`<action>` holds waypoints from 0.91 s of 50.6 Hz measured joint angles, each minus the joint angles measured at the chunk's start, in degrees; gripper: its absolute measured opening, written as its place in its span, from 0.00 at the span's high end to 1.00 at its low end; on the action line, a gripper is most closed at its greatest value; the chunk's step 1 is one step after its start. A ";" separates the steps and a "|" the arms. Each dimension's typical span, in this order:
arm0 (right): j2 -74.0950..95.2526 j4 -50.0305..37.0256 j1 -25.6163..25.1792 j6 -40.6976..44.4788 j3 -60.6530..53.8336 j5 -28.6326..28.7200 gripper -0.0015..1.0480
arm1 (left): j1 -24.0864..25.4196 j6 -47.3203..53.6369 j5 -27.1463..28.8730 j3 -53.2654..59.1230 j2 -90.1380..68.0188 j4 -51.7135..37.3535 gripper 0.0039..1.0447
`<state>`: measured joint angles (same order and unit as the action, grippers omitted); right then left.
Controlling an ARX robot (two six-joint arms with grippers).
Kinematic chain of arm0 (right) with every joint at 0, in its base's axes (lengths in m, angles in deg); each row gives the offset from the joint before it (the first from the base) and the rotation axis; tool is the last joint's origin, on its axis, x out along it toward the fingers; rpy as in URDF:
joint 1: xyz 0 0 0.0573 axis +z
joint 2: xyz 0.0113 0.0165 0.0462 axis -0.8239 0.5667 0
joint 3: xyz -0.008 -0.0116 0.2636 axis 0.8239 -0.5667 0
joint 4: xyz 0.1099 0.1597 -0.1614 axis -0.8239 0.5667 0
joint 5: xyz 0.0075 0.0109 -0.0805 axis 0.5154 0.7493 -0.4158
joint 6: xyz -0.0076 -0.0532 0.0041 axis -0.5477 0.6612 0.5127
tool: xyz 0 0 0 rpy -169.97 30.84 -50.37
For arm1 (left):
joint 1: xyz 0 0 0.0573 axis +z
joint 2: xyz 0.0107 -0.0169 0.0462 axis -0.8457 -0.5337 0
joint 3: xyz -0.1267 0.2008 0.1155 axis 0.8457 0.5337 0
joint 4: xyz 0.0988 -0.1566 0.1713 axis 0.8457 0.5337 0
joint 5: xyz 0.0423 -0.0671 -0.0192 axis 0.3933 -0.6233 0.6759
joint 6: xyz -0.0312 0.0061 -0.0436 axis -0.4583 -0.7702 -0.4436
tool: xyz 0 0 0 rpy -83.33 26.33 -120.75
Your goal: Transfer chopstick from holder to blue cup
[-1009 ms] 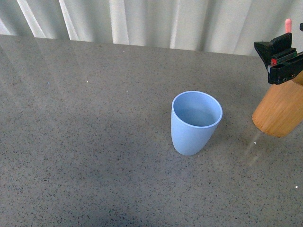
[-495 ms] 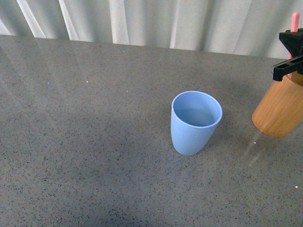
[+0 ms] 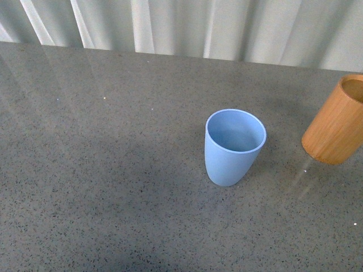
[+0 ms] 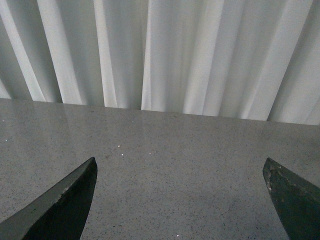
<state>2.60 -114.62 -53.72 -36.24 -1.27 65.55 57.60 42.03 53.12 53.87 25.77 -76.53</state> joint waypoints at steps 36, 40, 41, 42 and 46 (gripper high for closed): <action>-11.78 9.09 22.84 -23.45 3.02 -11.72 0.97 | 0.00 0.00 0.00 0.00 -0.02 0.00 0.06; -10.29 8.07 23.47 -24.06 2.10 -12.17 0.97 | 0.00 0.00 0.00 0.00 -0.02 0.00 0.06; -9.90 7.74 23.65 -24.06 1.81 -12.33 0.97 | 0.00 0.00 0.00 0.00 -0.02 0.00 0.06; -9.55 7.30 23.80 -24.04 1.53 -12.46 0.97 | 0.00 0.00 0.00 0.00 0.00 0.00 0.06; -8.48 6.01 24.06 -24.24 0.33 -12.79 0.97 | 0.00 0.00 0.02 0.00 -0.02 0.00 0.06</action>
<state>-5.89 -108.61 -29.65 -60.48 -0.95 52.77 57.60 42.03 53.14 53.87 25.75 -76.53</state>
